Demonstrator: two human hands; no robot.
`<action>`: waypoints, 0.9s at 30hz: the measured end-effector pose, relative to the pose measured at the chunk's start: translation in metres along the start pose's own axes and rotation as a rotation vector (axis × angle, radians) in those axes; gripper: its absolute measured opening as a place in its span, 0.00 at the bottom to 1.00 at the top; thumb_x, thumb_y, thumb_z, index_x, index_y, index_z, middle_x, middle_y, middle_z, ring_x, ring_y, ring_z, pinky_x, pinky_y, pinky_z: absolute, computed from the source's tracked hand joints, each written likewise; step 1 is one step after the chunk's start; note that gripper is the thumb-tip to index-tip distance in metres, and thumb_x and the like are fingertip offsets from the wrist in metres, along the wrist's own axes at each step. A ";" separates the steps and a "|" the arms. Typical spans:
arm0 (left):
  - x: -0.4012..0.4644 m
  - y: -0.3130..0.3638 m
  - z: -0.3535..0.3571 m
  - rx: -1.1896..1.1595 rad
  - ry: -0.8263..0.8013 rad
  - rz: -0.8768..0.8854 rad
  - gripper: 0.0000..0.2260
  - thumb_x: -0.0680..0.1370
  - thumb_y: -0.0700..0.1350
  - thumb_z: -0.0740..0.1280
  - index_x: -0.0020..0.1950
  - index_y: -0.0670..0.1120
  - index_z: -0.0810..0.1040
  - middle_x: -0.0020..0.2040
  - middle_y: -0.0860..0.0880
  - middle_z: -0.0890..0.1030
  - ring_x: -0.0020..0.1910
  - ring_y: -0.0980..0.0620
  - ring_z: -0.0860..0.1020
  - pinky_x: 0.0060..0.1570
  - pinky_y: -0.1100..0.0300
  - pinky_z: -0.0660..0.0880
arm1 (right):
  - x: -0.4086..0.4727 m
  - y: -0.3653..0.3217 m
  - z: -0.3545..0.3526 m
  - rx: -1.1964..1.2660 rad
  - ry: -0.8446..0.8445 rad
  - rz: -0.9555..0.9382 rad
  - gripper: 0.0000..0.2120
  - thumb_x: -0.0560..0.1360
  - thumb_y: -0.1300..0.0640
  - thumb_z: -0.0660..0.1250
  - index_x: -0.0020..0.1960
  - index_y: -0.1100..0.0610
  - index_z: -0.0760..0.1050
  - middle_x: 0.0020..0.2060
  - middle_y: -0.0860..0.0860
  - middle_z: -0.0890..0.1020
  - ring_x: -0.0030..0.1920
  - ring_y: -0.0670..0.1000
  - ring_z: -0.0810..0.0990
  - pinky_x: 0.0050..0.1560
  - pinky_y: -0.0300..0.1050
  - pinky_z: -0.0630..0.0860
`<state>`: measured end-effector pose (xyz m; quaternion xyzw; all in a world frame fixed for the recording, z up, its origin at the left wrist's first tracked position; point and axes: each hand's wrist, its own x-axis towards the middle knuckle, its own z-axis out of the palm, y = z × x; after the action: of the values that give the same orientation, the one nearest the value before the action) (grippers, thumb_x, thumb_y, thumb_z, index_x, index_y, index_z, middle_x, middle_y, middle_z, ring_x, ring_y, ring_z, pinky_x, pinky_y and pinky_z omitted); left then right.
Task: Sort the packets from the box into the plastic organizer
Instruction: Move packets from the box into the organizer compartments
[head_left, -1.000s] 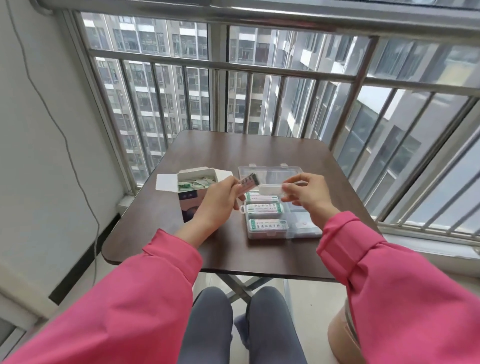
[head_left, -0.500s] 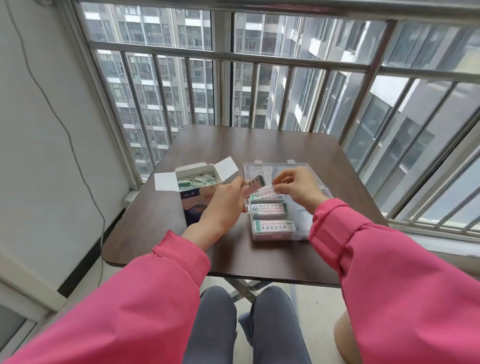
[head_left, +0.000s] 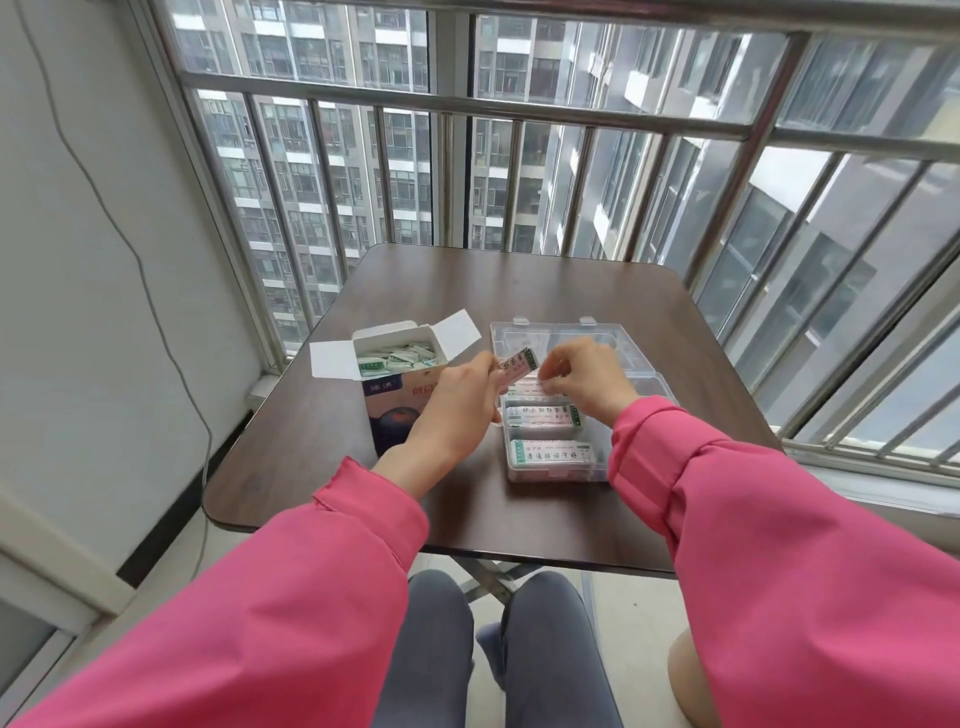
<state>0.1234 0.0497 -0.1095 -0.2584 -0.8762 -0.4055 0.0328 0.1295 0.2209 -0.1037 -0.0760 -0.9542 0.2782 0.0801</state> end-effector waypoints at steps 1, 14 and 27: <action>0.000 0.000 0.001 -0.015 0.001 -0.008 0.09 0.81 0.39 0.56 0.52 0.40 0.75 0.38 0.45 0.80 0.35 0.49 0.80 0.41 0.63 0.70 | 0.000 0.000 -0.001 -0.011 -0.007 -0.002 0.05 0.69 0.66 0.72 0.44 0.60 0.82 0.44 0.55 0.83 0.42 0.47 0.76 0.46 0.38 0.70; 0.005 0.017 0.014 -0.685 -0.084 -0.285 0.03 0.78 0.38 0.66 0.51 0.40 0.75 0.43 0.43 0.80 0.27 0.53 0.81 0.27 0.65 0.77 | -0.032 -0.009 -0.024 0.662 -0.020 0.045 0.04 0.72 0.66 0.70 0.43 0.59 0.78 0.34 0.51 0.81 0.29 0.38 0.78 0.29 0.31 0.72; 0.008 0.022 0.014 -0.811 -0.067 -0.361 0.01 0.77 0.36 0.67 0.47 0.39 0.76 0.40 0.41 0.79 0.28 0.50 0.81 0.24 0.64 0.75 | -0.041 -0.012 -0.031 0.756 0.033 0.079 0.10 0.69 0.71 0.70 0.47 0.62 0.74 0.32 0.55 0.78 0.24 0.39 0.76 0.23 0.29 0.67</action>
<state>0.1291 0.0758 -0.1014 -0.1061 -0.6780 -0.7070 -0.1710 0.1741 0.2191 -0.0763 -0.0821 -0.7792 0.6121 0.1073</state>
